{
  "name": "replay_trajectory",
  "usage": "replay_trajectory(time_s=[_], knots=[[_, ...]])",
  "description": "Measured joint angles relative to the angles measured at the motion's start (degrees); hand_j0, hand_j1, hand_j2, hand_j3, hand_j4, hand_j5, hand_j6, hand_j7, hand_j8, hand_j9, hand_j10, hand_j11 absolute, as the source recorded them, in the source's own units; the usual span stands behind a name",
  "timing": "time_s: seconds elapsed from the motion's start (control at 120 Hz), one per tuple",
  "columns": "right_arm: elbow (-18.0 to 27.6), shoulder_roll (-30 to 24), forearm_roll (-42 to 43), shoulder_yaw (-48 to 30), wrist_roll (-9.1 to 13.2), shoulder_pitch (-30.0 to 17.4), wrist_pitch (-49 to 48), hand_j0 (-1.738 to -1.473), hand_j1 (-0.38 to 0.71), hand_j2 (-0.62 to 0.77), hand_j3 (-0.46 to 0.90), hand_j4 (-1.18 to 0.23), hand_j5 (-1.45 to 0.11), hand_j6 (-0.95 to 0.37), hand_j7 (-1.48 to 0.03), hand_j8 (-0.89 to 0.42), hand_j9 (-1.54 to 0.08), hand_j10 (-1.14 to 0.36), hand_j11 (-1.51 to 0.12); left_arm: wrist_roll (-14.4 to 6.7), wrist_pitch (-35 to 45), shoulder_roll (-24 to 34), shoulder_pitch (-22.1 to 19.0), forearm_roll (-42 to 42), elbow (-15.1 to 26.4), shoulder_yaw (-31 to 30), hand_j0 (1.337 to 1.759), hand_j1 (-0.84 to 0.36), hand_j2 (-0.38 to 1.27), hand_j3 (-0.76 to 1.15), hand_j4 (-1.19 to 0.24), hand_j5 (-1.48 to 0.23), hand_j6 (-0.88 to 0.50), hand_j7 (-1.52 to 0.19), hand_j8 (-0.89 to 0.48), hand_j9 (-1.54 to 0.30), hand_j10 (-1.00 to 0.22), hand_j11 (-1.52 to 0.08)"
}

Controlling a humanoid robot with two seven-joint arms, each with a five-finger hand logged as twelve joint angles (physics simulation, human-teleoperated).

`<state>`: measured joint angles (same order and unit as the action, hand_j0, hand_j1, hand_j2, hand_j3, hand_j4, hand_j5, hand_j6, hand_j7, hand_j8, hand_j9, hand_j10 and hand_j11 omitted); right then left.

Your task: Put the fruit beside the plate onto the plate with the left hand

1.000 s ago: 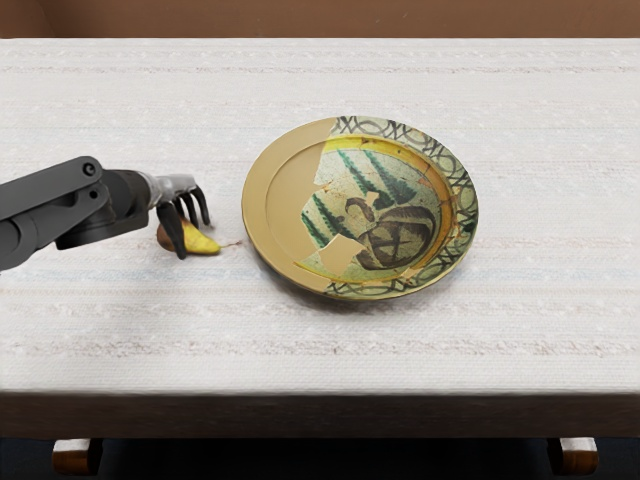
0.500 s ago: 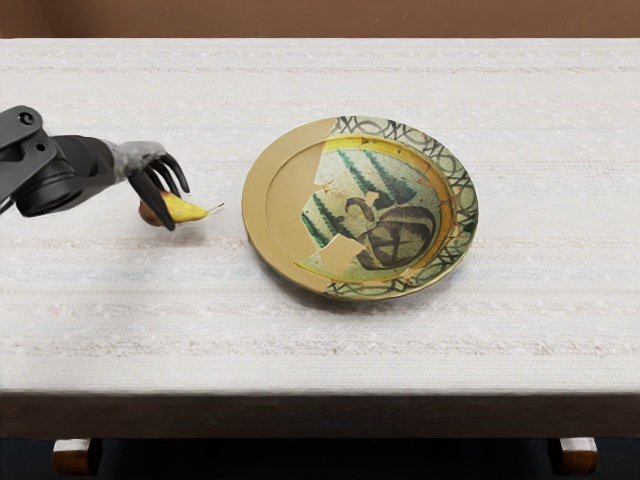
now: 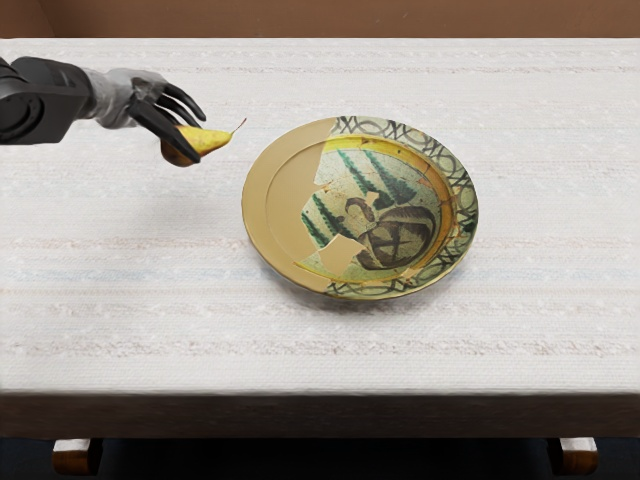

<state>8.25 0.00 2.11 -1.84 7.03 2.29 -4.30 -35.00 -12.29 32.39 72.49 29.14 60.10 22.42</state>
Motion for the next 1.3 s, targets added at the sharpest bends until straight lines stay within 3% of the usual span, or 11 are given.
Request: replay_trajectory(time_s=[0.108, 0.508, 0.658, 0.808, 0.925, 1.008, 1.133, 1.3], knots=[[-0.01, 0.0, 0.0, 0.0, 0.0, 0.01, 0.0, -1.658, -0.35, 0.0, 0.0, 0.0, 0.0, 0.0, 0.0, 0.0, 0.0, 0.0, 0.0, 0.0, -0.06, -2.67, 0.23, -1.19, -0.01, -0.11, 1.654, -0.25, 0.39, 0.0, -0.71, -0.96, -0.58, -0.93, -0.47, -0.94, -0.51, -0.95], [-0.03, 0.0, 0.0, 0.02, 0.0, 0.01, 0.04, -1.658, -0.35, 0.0, 0.0, 0.0, 0.0, 0.0, 0.0, 0.0, 0.0, 0.0, 0.0, -0.02, -0.07, -12.19, 0.11, -1.97, 0.03, -0.96, 1.656, -0.32, 0.57, 0.0, -0.72, -0.96, -0.63, -0.94, -0.46, -0.93, -0.52, -0.94], [-0.05, 0.0, 0.0, 0.01, 0.0, 0.0, 0.03, -1.658, -0.35, 0.0, 0.0, 0.0, 0.0, 0.0, 0.0, 0.0, 0.0, 0.0, 0.0, 0.01, 0.02, -13.6, 0.02, -1.97, 0.02, -1.85, 1.656, -0.26, 0.45, 0.0, -0.71, -0.95, -0.65, -0.92, -0.5, -0.92, -0.54, -0.94], [-0.05, 0.0, 0.0, 0.03, 0.0, 0.02, 0.04, -1.658, -0.35, 0.0, 0.0, 0.0, 0.0, 0.0, 0.0, 0.0, 0.0, 0.0, 0.0, 0.01, 0.09, -14.33, 0.63, -2.19, -0.02, -1.47, 1.657, 0.02, 0.23, 0.0, -0.38, -0.5, -0.35, -0.49, -0.28, -0.49, -0.3, -0.5], [-0.04, 0.0, 0.0, 0.02, 0.0, 0.01, 0.04, -1.658, -0.35, 0.0, 0.0, 0.0, 0.0, 0.0, 0.0, 0.0, 0.0, 0.0, 0.0, 0.01, -2.44, -11.79, 0.61, -6.73, -0.05, 1.41, 1.657, 0.16, 0.13, 0.0, -0.21, -0.28, -0.2, -0.27, -0.16, -0.27, -0.17, -0.28], [-0.04, 0.0, 0.0, 0.04, 0.0, 0.01, 0.02, -1.658, -0.35, 0.0, 0.0, 0.0, 0.0, 0.0, 0.0, 0.0, 0.0, 0.0, 0.0, 0.0, -5.63, -9.69, -1.05, -12.11, -0.06, 3.68, 1.658, 0.23, 0.09, 0.0, -0.14, -0.19, -0.13, -0.18, -0.1, -0.18, -0.11, -0.19], [-0.03, 0.0, 0.0, 0.05, 0.0, 0.0, 0.01, -1.658, -0.35, 0.0, 0.0, 0.0, 0.0, 0.0, 0.0, 0.0, 0.0, 0.0, 0.0, 0.0, -9.4, -8.0, -8.84, -19.96, -0.07, 8.4, 1.658, 0.28, 0.05, 0.0, -0.08, -0.1, -0.07, -0.1, -0.06, -0.1, -0.06, -0.1], [-0.03, 0.0, 0.0, 0.04, 0.0, -0.01, 0.0, -1.658, -0.35, 0.0, 0.0, 0.0, 0.0, 0.0, 0.0, 0.0, 0.0, 0.0, 0.0, 0.0, -11.2, -2.04, -9.91, -24.03, -0.07, 12.75, 1.658, 0.32, 0.02, 0.0, -0.03, -0.04, -0.03, -0.04, -0.02, -0.04, -0.03, -0.04]])
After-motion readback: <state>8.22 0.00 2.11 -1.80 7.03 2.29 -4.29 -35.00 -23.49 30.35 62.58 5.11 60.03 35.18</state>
